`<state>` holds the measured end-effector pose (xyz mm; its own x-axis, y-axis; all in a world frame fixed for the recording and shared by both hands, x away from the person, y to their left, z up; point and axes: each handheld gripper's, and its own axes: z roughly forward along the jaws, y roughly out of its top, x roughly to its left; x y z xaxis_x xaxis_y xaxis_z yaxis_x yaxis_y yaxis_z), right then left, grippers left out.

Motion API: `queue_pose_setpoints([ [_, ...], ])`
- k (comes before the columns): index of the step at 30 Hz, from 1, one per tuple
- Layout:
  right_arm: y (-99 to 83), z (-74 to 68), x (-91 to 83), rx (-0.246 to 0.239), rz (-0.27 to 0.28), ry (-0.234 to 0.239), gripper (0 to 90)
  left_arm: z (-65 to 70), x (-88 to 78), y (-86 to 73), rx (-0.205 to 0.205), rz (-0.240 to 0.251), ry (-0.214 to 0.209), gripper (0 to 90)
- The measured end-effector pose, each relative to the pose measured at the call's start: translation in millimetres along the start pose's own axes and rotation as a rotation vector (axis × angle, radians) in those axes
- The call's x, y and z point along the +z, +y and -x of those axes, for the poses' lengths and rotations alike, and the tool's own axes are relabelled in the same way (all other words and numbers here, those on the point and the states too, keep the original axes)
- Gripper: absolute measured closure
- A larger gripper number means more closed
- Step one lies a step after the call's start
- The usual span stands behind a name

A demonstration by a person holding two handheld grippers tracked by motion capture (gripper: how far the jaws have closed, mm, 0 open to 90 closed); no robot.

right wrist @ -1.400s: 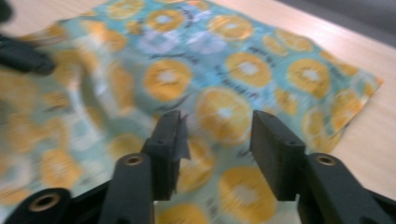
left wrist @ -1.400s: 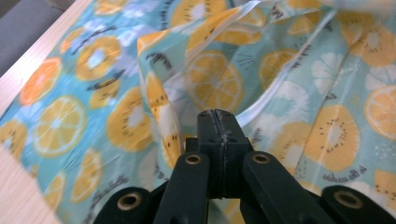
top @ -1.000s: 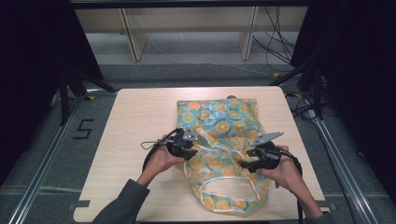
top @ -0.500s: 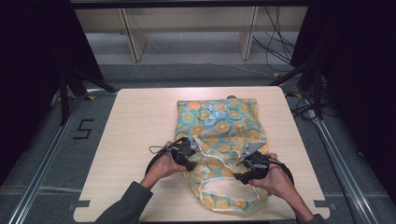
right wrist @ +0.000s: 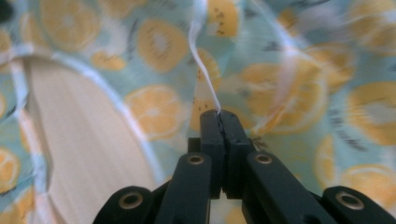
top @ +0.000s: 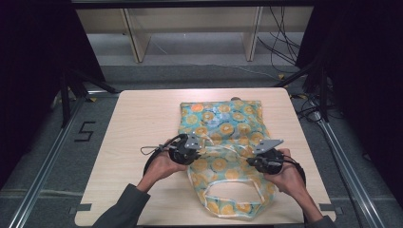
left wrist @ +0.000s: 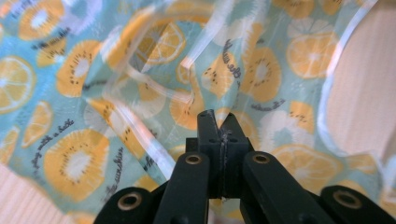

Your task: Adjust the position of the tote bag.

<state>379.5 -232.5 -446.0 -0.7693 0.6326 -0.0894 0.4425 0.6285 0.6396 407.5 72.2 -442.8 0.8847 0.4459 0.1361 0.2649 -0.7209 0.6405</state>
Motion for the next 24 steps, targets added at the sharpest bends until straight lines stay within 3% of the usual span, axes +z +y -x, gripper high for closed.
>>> queue_pose_setpoints([
  [2, 0.2, 4.0, -3.9, 0.005, 0.022, -0.004, 90.0, 2.6, -11.2, -1.6, 0.004, 0.015, 0.008, 89.4],
  [4, 1.7, 16.6, -17.4, 0.017, 0.059, -0.041, 90.0, 3.5, -26.1, -6.2, -0.019, 0.053, 0.009, 89.4],
  [6, 3.2, 20.6, -21.6, 0.022, 0.069, -0.052, 90.0, 3.7, -31.7, -8.2, -0.036, 0.070, -0.002, 89.4],
  [7, 7.1, 27.9, -25.6, 0.030, 0.103, -0.068, 90.0, 3.9, -43.3, -10.6, -0.054, 0.107, -0.031, 89.4],
  [10, 12.5, 34.5, -23.5, 0.033, 0.127, -0.073, 90.0, 5.0, -54.3, -10.3, -0.067, 0.144, -0.060, 89.4],
  [11, 14.5, 35.8, -21.9, 0.040, 0.122, -0.066, 90.0, 4.7, -59.1, -8.9, -0.089, 0.180, -0.074, 89.4],
  [12, 16.4, 36.5, -18.6, 0.047, 0.129, -0.069, 90.0, 1.0, -69.7, -4.8, -0.122, 0.236, -0.074, 89.4],
  [13, 16.4, 36.5, -18.6, 0.047, 0.129, -0.069, 90.0, 1.0, -69.7, -4.8, -0.122, 0.236, -0.074, 89.4],
  [15, 24.2, 39.6, -7.2, 0.052, 0.099, -0.077, 90.0, -11.2, -80.0, 2.9, -0.128, 0.289, -0.043, 89.4],
  [16, 26.2, 41.1, -1.8, 0.050, 0.093, -0.092, 90.0, -11.2, -80.0, 2.9, -0.128, 0.289, -0.043, 89.4],
  [18, 29.2, 47.1, 9.5, 0.065, 0.083, -0.107, 88.3, -28.1, -77.6, 8.7, -0.190, 0.327, -0.015, 89.4],
  [20, 30.2, 50.6, 14.5, 0.076, 0.077, -0.113, 86.5, -34.2, -73.6, 9.9, -0.195, 0.327, 0.000, 89.4],
  [21, 30.9, 57.3, 21.3, 0.108, 0.047, -0.113, 79.3, -41.2, -68.3, 10.5, -0.221, 0.325, 0.008, 89.4],
  [22, 30.9, 58.3, 21.4, 0.122, 0.053, -0.122, 76.1, -48.3, -59.4, 10.4, -0.256, 0.319, 0.021, 89.3],
  [24, 31.2, 59.0, 17.9, 0.131, 0.063, -0.123, 73.1, -53.7, -53.1, 10.0, -0.265, 0.310, 0.029, 89.3],
])
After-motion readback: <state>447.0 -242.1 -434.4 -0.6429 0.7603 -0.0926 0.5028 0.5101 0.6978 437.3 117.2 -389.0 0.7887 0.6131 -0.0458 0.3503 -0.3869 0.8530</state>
